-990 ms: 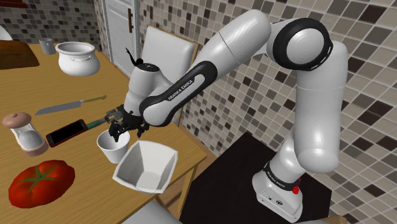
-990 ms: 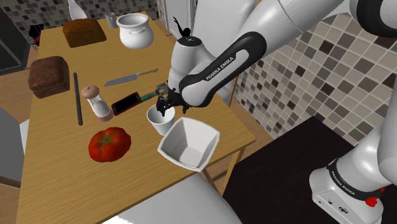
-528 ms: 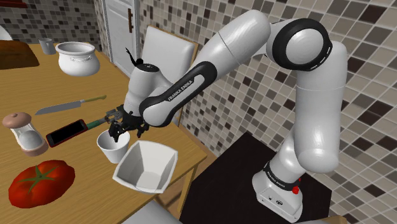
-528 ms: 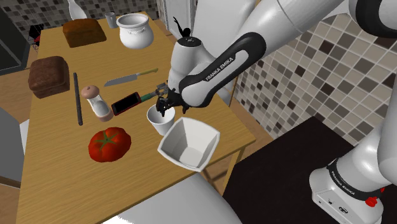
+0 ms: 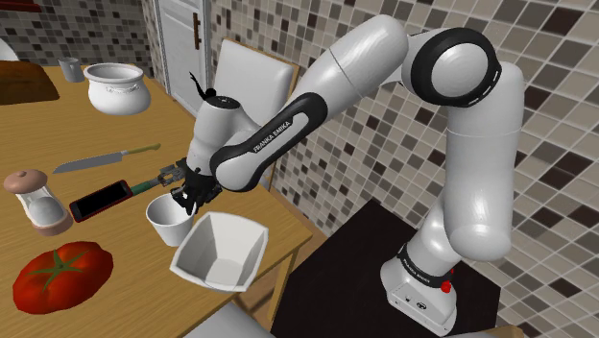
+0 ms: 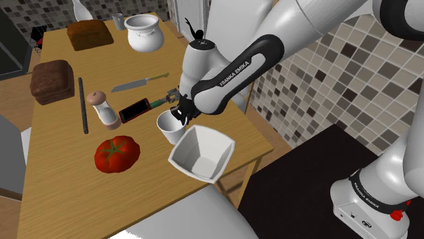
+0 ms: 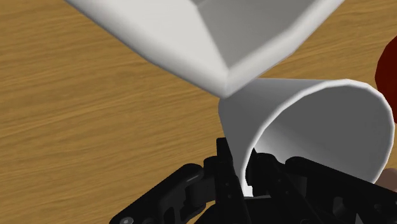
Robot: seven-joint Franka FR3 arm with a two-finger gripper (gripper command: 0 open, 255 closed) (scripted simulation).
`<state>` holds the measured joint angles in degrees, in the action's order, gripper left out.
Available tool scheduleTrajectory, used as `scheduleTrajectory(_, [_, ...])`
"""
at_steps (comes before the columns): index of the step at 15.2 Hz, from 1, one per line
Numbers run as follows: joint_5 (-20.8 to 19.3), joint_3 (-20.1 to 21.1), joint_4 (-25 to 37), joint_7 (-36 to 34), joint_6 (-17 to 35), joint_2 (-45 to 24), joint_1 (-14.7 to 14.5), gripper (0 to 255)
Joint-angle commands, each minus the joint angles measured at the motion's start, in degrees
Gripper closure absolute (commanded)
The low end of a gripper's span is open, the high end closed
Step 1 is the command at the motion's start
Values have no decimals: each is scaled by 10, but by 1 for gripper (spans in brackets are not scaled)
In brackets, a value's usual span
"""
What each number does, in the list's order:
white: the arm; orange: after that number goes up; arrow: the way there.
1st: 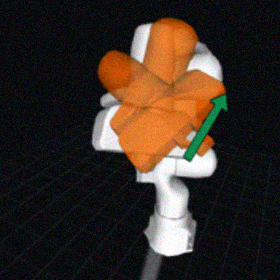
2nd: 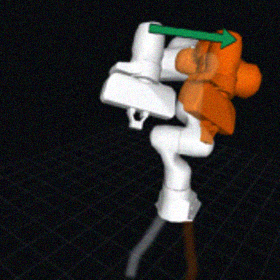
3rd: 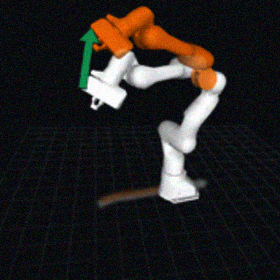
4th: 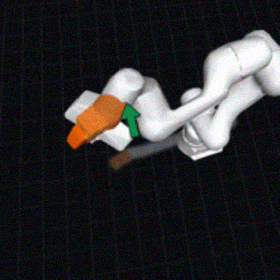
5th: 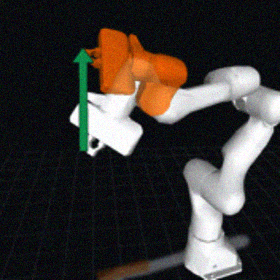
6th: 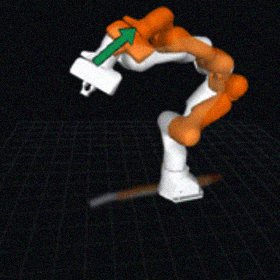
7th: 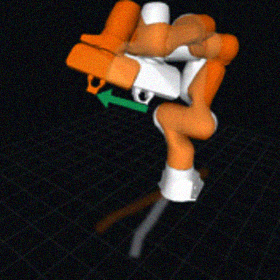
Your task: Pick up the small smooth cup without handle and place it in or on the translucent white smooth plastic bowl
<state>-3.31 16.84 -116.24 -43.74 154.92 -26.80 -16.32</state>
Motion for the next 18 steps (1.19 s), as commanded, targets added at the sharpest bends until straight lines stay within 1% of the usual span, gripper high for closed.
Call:
scheduleTrajectory(1, [0,0,0,0,0,0,0,255])
scheduleTrajectory(3, [2,2,0,1,-6,6,1,255])
scheduleTrajectory(18, [32,23,15,13,-99,86,19,255])
